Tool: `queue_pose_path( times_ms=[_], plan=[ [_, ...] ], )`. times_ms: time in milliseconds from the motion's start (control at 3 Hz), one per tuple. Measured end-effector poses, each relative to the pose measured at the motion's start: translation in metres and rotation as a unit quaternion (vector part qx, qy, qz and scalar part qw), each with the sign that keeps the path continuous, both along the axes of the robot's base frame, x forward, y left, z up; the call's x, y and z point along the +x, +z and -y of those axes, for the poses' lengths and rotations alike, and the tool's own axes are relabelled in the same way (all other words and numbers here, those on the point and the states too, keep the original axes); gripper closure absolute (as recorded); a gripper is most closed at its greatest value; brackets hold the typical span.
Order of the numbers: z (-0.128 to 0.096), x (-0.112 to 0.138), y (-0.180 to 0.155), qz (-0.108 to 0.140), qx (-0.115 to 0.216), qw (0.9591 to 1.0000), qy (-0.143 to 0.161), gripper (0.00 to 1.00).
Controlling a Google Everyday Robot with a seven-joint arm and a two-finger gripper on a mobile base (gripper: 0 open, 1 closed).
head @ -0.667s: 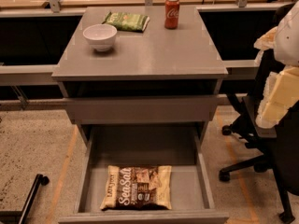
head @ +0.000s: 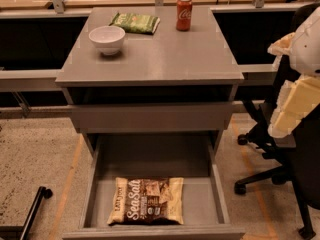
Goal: Pick brown chip bag from middle drawer and place on counter
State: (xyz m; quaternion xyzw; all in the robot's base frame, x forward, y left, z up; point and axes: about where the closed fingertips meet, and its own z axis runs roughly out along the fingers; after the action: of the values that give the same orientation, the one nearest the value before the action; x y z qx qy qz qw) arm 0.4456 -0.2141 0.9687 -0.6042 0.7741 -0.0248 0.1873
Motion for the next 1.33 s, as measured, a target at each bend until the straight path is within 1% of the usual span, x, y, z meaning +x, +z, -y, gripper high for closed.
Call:
queue_pose_path(
  times_ms=[333,667,1000,1333],
  plan=[
    [-0.002,0.014,-0.028,0.019,0.055,0.9983,0.003,0.00],
    [-0.004,0.021,-0.021,0.038,0.063,0.9973,-0.001,0.00],
    [-0.003,0.019,-0.030,0.013,0.054,0.9984,-0.015,0.00],
    [-0.017,0.015,-0.057,-0.004,0.087,0.9959,-0.026,0.00]
  ],
)
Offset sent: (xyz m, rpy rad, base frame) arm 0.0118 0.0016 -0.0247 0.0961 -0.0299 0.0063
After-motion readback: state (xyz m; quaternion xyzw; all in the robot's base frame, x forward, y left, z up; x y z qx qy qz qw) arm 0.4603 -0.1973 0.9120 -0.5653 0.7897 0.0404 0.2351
